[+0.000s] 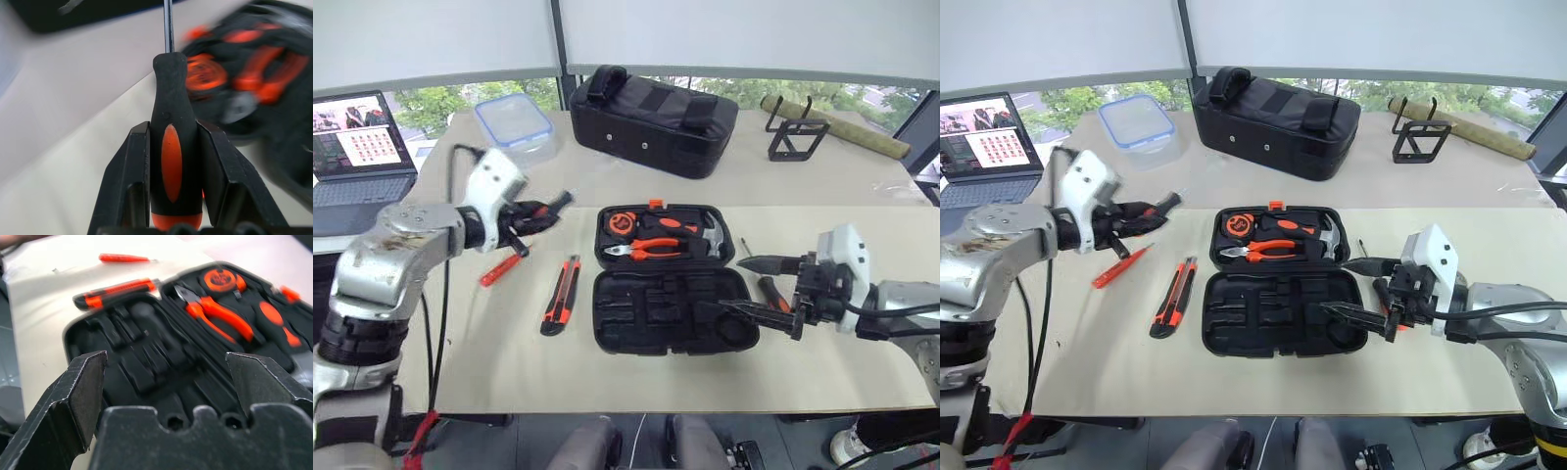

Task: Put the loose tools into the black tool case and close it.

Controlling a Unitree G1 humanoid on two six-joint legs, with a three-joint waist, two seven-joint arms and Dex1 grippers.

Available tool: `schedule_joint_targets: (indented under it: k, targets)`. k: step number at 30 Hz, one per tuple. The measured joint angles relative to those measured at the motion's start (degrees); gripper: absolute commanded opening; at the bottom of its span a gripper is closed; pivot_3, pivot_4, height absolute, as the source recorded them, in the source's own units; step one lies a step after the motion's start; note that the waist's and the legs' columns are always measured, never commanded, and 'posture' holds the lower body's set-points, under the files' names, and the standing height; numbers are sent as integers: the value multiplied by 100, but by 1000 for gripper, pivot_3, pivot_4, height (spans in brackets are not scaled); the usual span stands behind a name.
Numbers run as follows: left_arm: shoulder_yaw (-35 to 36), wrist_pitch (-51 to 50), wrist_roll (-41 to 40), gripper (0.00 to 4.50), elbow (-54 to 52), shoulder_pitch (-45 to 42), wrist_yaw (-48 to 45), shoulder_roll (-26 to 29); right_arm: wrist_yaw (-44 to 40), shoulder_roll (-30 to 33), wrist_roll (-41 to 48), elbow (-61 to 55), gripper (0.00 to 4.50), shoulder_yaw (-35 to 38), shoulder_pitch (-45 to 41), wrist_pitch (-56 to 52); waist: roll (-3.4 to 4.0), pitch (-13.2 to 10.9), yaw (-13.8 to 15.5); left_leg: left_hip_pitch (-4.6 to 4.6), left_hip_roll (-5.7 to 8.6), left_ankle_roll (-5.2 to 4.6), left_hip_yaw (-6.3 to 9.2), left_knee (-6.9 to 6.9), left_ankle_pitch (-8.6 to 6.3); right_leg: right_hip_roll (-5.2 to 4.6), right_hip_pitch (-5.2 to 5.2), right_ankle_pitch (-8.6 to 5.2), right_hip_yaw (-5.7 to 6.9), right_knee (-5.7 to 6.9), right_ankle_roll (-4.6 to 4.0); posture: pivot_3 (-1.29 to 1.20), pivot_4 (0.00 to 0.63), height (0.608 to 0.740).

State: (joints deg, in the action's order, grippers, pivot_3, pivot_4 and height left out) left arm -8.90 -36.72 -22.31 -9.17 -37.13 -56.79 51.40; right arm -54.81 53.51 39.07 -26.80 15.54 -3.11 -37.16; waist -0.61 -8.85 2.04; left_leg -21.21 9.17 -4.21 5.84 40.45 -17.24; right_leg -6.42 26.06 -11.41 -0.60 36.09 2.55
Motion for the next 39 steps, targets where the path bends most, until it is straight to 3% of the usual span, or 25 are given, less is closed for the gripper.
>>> schedule_joint_targets:
  k: [4,10,17,23,25,29,32,39]
  targets:
    - [-1122,1226,641,881,797,-413,-1281,-465,188,-69,-349,155,4500,55,126,157,-3,-2,16,-7,-2,-4,0,2,2,-2,0,3,-2,-1,-3,0,150,717]
    - [-1898,1532,1467,881,1652,-902,-1391,-1434,373,-205,-457,-25,4500,129,416,196,-5,-3,21,-26,-5,-50,4,23,25,1,7,4,-8,4,0,0,150,717]
    - [-2137,1312,2098,881,2139,-1292,-1205,-2061,541,-272,-447,-299,4500,372,697,197,-5,-4,7,-36,-5,-52,5,39,26,6,12,8,-5,8,5,0,150,717]
    - [-2139,1193,2272,881,2253,-1345,-1159,-2176,719,-419,-376,-521,4500,518,820,174,-6,-4,20,-36,-3,-53,5,40,26,6,11,10,-6,10,9,0,150,717]
    - [-2128,1141,2270,1891,2242,-1345,-1174,-2177,750,-430,-314,-556,4500,581,847,167,-6,-4,16,-35,-3,-53,5,40,26,7,11,10,-6,10,9,0,150,717]
    - [-2060,880,2188,3285,2113,-1352,-1271,-2190,754,-430,-221,-641,4500,633,928,148,-6,-4,21,-36,-3,-53,5,44,27,8,11,10,-6,12,9,0,150,717]
    - [-1817,764,2054,2882,2062,-1478,-1275,-2224,755,-429,-177,-652,4500,651,972,127,-6,-4,28,-39,-3,-53,5,47,27,10,11,11,-5,11,11,0,150,717]
    - [-1714,1030,2070,103,2327,-1658,-1208,-2527,756,-429,-174,-653,4500,657,968,54,-6,-4,20,-38,-3,-53,5,46,27,9,11,12,-5,11,11,0,150,717]
